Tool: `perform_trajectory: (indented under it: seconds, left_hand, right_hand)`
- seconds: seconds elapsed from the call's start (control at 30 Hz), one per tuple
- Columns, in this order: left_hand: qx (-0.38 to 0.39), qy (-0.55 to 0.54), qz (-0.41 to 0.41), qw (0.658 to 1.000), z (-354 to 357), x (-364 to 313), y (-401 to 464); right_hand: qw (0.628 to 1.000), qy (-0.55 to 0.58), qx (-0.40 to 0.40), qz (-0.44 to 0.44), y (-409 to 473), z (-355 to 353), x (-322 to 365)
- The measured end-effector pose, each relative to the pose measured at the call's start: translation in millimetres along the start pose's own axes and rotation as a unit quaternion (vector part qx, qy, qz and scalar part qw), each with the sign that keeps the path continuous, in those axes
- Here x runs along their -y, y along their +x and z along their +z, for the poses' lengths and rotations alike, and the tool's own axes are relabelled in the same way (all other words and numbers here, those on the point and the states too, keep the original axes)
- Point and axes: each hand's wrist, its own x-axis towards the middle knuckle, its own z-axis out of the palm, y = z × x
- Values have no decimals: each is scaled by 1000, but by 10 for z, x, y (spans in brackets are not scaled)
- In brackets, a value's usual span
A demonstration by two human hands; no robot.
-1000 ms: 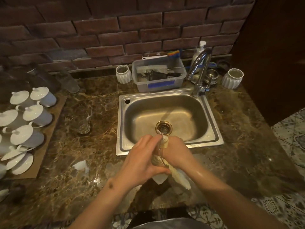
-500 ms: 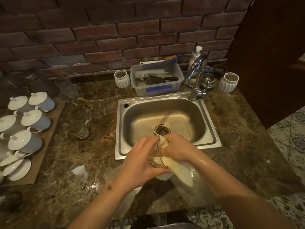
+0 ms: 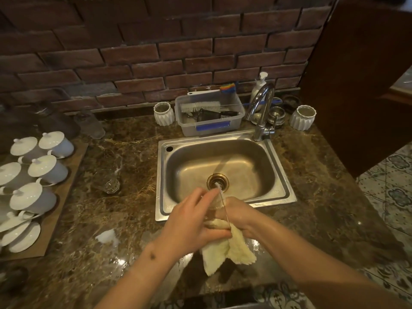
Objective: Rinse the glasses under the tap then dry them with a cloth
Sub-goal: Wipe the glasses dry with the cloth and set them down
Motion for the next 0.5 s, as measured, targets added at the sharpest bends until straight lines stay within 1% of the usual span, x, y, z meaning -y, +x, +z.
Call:
perform_trajectory:
  seconds: [0.07,0.1,0.23,0.3,0.37,0.43,0.5]
  left_hand:
    - [115,-27,-44,992,-151,-5,94]
    - [139,-38,-52,988,-214,-13,136]
    - [129,-55,-54,989,-321,-94,183]
    - [126,-77,-40,988,-331,-103,191]
    - [136,-133,-36,981,-361,-69,233]
    - [151,-180,-37,971,-395,-39,279]
    - [126,-148,-17,981,-388,-31,285]
  right_hand:
    - [997,-61,-29,-30,-27,-11,30]
    - [993,-98,-49,-42,-44,1,51]
    - [976,-178,-94,-77,-64,18,104]
    - [955,-255,-112,-104,-62,-18,160]
    - [932,-315,-120,-134,-50,-72,207]
    - [920,-336,-129,-152,-58,-94,206]
    - [919,-315,-165,-173,-58,-124,199]
